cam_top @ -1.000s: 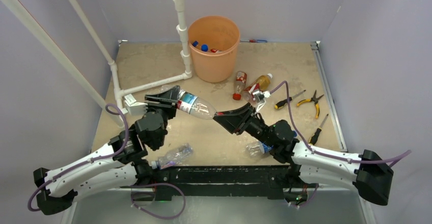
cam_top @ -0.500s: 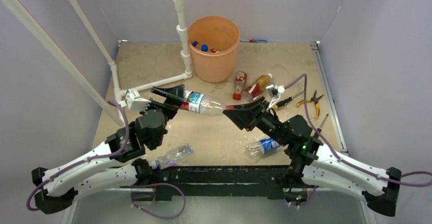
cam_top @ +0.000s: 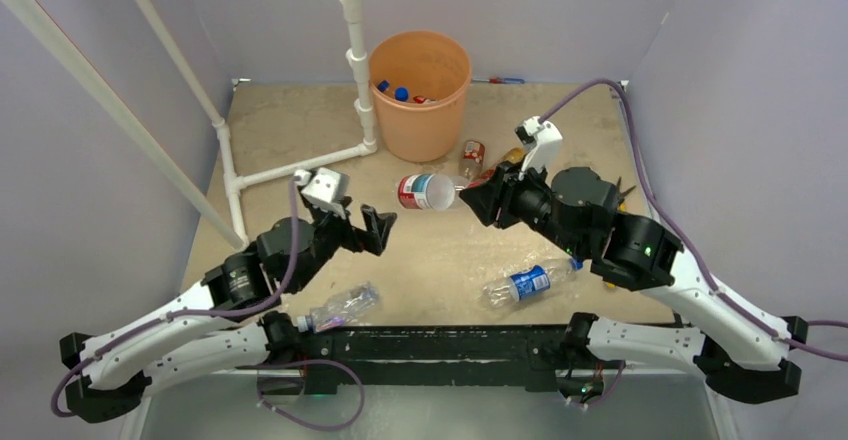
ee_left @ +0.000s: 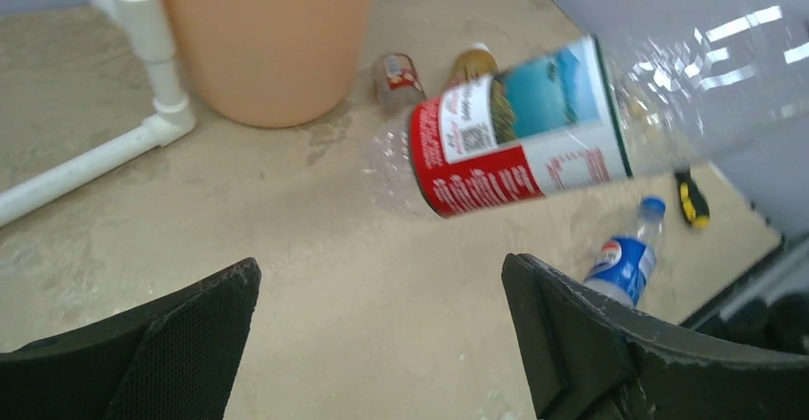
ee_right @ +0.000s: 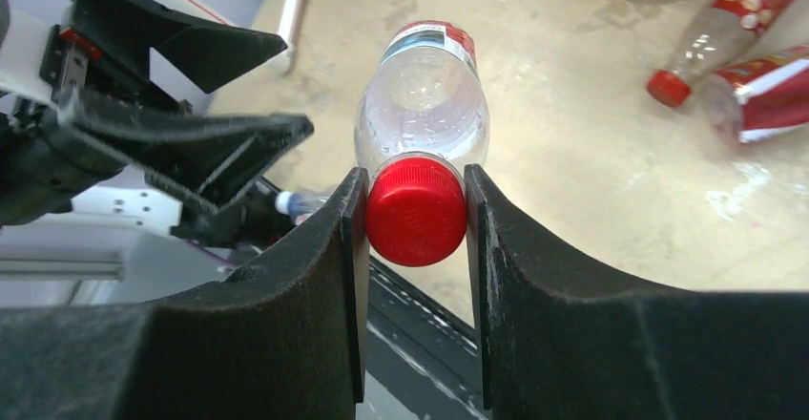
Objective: Put the plastic bottles in the bin
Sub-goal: Pick up the plastic bottle from the corner of the board, then place the plastic bottle in the trash bin, then pick up the plastic bottle at the center of the board.
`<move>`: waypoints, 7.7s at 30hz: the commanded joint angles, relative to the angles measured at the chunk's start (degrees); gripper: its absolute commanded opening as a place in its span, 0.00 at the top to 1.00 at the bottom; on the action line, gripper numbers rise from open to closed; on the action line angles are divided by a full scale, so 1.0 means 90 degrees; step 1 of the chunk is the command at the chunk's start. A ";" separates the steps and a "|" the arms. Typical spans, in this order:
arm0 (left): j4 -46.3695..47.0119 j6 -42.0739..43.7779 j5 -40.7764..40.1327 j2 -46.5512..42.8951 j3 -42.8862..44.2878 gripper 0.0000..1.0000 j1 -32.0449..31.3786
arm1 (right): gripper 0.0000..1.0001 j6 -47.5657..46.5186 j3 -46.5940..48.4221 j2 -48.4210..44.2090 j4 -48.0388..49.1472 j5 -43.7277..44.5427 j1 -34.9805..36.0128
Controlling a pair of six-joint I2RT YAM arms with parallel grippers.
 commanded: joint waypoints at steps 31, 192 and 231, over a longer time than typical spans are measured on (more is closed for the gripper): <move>0.0748 0.5881 0.5214 0.1580 0.0626 0.01 -0.0052 | 1.00 -0.2538 0.1990 0.1044 -0.1289 -0.2870 0.0009; 0.0990 -0.1810 -0.1257 -0.0534 -0.1981 0.01 -0.0052 | 1.00 -0.3504 0.3147 0.7307 0.7645 0.0283 -0.2980; 0.0959 -0.2128 -0.1083 -0.0773 -0.2175 0.01 -0.0052 | 0.17 -0.2821 0.3319 0.6470 0.6352 -0.0162 -0.2994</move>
